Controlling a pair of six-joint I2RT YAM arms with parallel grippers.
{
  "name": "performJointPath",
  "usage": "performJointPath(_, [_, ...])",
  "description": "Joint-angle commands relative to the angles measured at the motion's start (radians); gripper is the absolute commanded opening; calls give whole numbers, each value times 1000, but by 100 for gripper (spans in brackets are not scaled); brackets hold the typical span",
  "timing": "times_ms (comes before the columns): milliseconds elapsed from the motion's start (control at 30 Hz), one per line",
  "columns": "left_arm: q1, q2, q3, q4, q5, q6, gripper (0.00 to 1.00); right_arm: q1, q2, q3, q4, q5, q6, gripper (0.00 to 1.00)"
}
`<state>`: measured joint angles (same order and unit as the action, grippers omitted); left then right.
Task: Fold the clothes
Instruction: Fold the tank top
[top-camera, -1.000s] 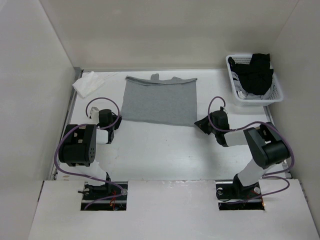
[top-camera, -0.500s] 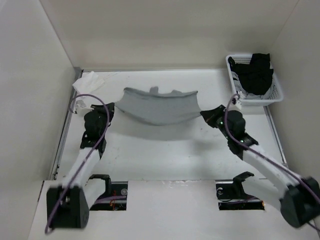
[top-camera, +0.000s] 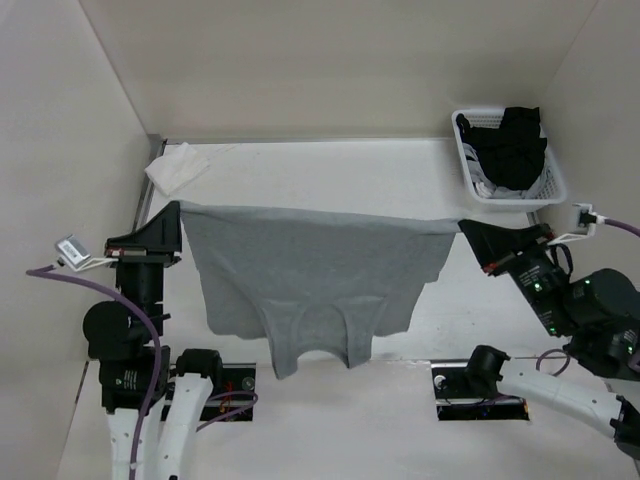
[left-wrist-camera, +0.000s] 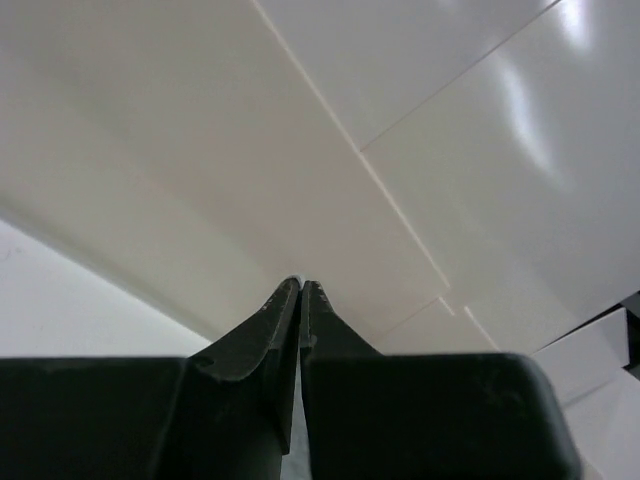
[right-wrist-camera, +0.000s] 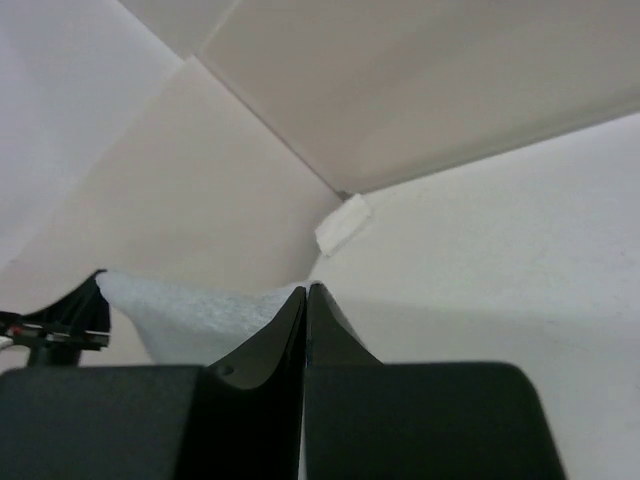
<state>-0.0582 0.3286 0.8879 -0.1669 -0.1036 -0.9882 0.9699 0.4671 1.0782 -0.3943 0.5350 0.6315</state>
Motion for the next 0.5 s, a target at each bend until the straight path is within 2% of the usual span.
performJointPath(0, [-9,84,-58,-106,-2,31,0,37,96,-17,-89,132,-67,1])
performJointPath(100, [-12,171,-151,-47,4,26,0,-80,183,-84,-5,28,-72,1])
performJointPath(267, [21,448,-254,160,21,-15,0,-467,454,-195,242,-412,-9,1])
performJointPath(367, [25,701,-219,323,-2,-39,0,-608,724,-155,385,-536,25,1])
performJointPath(467, [18,1028,-59,417,-16,-46,0,-702,1012,12,437,-607,45,1])
